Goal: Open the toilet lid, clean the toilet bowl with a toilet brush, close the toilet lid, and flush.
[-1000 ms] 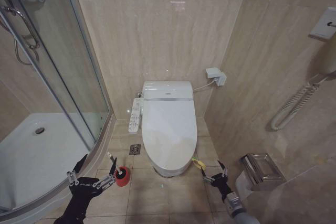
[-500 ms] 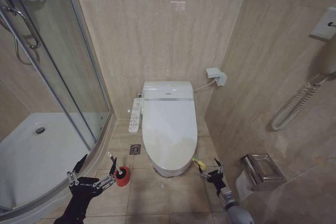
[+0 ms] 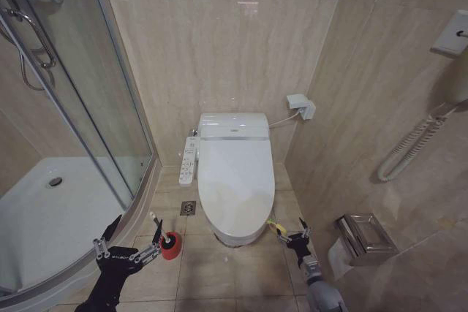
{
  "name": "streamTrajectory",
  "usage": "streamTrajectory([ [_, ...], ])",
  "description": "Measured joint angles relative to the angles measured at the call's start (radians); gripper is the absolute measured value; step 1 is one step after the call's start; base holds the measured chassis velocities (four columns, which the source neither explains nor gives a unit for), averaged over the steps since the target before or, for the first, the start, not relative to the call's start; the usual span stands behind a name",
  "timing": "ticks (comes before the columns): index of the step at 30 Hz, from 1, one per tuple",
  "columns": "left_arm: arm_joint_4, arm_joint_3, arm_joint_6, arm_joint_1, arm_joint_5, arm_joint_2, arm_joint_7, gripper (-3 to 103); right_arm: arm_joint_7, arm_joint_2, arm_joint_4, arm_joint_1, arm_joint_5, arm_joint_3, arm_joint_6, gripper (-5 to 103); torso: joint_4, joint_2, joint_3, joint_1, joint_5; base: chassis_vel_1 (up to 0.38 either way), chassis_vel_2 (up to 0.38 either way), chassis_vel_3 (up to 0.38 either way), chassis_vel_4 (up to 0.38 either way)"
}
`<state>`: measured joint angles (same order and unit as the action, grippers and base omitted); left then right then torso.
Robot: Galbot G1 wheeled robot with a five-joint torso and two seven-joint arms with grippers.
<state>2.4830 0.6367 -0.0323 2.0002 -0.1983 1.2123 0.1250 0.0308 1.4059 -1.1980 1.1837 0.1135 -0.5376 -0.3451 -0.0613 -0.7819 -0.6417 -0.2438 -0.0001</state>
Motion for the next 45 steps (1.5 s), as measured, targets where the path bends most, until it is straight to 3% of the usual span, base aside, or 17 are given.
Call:
streamTrajectory([
  [16,0.000,0.000,0.000,0.000,0.000,0.000,0.000,100,0.015,-0.003,-0.001,-0.022,0.028,0.001,0.014,101,-0.0001,0.000,0.000,0.000,0.0001,0.000,0.000,0.000,0.000],
  [17,0.000,0.000,0.000,0.000,0.000,0.000,0.000,100,0.015,-0.005,-0.007,-0.022,0.028,0.002,0.014,77,-0.0001,0.000,0.000,0.000,0.0001,0.000,0.000,0.000,0.000],
  [23,0.000,0.000,0.000,0.000,0.000,0.000,0.000,100,0.009,-0.017,-0.041,-0.013,0.026,0.003,0.012,77,0.0000,0.000,0.000,0.000,0.0001,0.000,0.000,0.000,0.000],
  [24,0.000,0.000,0.000,0.000,0.000,0.000,0.000,100,0.007,-0.021,-0.050,-0.008,0.022,0.003,0.012,49,0.0000,0.000,0.000,0.000,0.0002,0.000,0.000,0.000,0.000],
  [30,0.000,0.000,0.000,0.000,0.000,0.000,0.000,100,0.005,-0.035,-0.104,0.017,0.000,0.003,0.016,49,-0.0001,0.000,0.000,0.000,0.0000,0.000,0.000,0.000,0.000],
  [31,0.000,0.000,0.000,0.000,0.000,0.000,0.000,100,0.005,-0.040,-0.143,0.031,-0.010,0.004,0.025,22,0.0000,0.000,0.000,0.000,0.0003,0.000,0.000,0.000,0.000],
  [35,0.000,0.000,0.000,0.000,0.000,0.000,0.000,100,0.005,-0.039,-0.180,0.050,-0.010,0.004,0.031,22,0.0002,0.000,0.000,0.000,0.0003,0.000,0.000,0.000,0.000],
  [36,0.000,0.000,0.000,0.000,0.000,0.000,0.000,100,0.005,-0.038,-0.191,0.055,-0.010,0.003,0.032,2,0.0001,0.000,0.000,0.000,0.0002,0.000,0.000,0.000,0.000],
  [45,0.000,0.000,0.000,0.000,0.000,0.000,0.000,100,0.008,-0.034,-0.309,0.095,-0.032,0.008,0.056,2,0.0000,0.000,0.000,0.000,0.0003,0.000,0.000,0.000,0.000],
])
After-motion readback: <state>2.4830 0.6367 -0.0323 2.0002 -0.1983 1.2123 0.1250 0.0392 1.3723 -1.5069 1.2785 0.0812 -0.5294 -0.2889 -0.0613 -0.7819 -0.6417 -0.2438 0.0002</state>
